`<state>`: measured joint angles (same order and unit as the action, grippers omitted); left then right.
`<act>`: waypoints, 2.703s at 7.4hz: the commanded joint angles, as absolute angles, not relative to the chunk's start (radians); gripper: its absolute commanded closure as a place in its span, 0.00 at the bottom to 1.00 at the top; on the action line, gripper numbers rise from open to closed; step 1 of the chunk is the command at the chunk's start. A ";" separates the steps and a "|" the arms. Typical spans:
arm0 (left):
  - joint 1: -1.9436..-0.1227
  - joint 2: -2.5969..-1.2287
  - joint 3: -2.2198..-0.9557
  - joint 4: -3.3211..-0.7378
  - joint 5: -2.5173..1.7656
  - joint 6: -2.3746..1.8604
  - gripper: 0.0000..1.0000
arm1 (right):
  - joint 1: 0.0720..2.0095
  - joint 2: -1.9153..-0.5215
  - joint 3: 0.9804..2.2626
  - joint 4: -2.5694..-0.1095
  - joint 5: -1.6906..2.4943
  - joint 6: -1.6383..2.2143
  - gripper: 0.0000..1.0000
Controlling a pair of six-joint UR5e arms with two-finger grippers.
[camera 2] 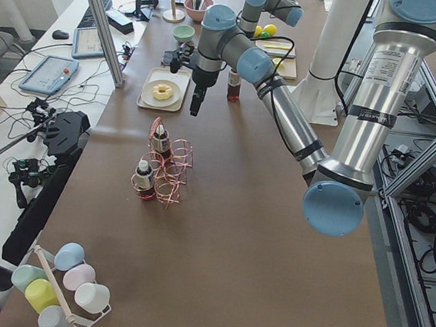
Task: Place tea on tray
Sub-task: 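Grasp the tea bottle cap with the right gripper and lift, then carry the bottle onto the cream tray beside the plate, lower it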
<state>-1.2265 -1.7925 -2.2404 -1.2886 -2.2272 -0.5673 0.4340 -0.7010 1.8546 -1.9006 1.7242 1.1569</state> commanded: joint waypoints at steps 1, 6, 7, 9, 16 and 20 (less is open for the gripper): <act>-1.226 -1.792 -2.237 -1.289 -2.224 -0.565 0.03 | 0.433 -0.701 1.850 -1.899 1.723 1.158 0.52; -1.227 -1.793 -2.253 -1.289 -2.230 -0.577 0.03 | 0.533 -0.661 1.850 -1.919 1.784 1.091 1.00; -1.233 -1.792 -2.282 -1.284 -2.246 -0.581 0.03 | 0.598 -0.655 1.832 -1.916 1.819 1.050 1.00; -1.239 -1.674 -2.388 -1.287 -2.279 -0.583 0.03 | 0.752 -0.640 1.696 -1.815 1.886 0.933 1.00; -1.241 -1.601 -2.445 -1.289 -2.278 -0.584 0.03 | 0.937 -0.512 1.149 -1.476 2.005 0.870 1.00; -1.235 -1.609 -2.444 -1.289 -2.278 -0.584 0.03 | 0.919 -0.509 1.121 -1.436 2.003 0.880 1.00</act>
<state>-1.2367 -1.6052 -2.4430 -1.2885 -2.2780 -0.5844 0.9323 -0.5092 1.1336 -1.4658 2.0047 0.8738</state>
